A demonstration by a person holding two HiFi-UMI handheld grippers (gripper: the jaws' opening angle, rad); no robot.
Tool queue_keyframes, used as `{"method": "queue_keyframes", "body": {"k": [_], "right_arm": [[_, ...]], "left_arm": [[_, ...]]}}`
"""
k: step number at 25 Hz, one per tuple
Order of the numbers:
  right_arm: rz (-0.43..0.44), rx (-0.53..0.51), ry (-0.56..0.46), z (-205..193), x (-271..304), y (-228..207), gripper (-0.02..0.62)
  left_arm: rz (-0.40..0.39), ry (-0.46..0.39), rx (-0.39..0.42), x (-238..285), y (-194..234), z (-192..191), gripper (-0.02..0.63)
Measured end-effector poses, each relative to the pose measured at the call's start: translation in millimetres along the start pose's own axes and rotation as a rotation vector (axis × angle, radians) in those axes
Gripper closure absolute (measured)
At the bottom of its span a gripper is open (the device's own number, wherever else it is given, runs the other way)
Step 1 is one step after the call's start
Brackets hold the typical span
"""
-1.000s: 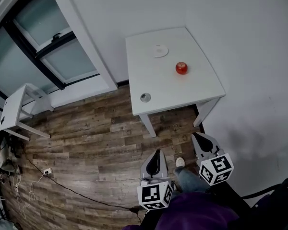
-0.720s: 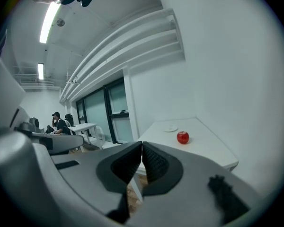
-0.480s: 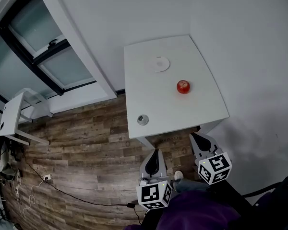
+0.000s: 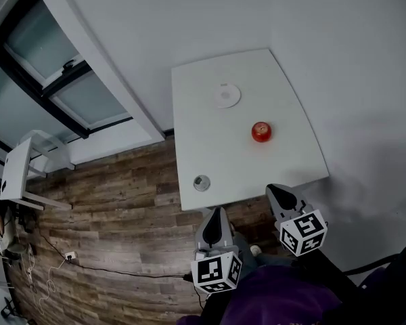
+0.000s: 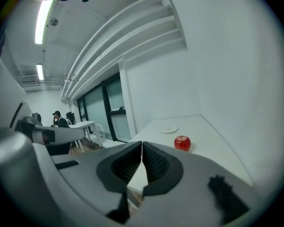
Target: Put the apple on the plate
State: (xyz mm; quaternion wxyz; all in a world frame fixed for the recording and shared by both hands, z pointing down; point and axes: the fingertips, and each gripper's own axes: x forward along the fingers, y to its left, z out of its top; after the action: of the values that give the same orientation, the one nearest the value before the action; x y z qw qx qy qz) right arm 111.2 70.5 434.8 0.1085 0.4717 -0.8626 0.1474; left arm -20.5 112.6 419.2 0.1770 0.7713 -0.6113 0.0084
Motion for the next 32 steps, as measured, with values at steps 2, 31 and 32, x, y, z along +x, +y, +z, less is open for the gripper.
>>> {"method": "queue_keyframes", "body": {"k": [2,31,32], "right_arm": [[-0.003,0.001,-0.001,1.9,13.3,-4.7,0.584],[-0.229,0.015,0.192,20.8,165.0,-106.1,0.394],[-0.234,0.008,0.208,19.7,168.8,-113.6,0.383]], "left_arm": [[-0.006,0.003,0.001,13.8,7.5,1.6,0.600],[-0.187,0.111,0.013,195.0,91.8,51.9,0.600],[-0.187,0.114,0.012,200.9,90.7,52.8,0.600]]}}
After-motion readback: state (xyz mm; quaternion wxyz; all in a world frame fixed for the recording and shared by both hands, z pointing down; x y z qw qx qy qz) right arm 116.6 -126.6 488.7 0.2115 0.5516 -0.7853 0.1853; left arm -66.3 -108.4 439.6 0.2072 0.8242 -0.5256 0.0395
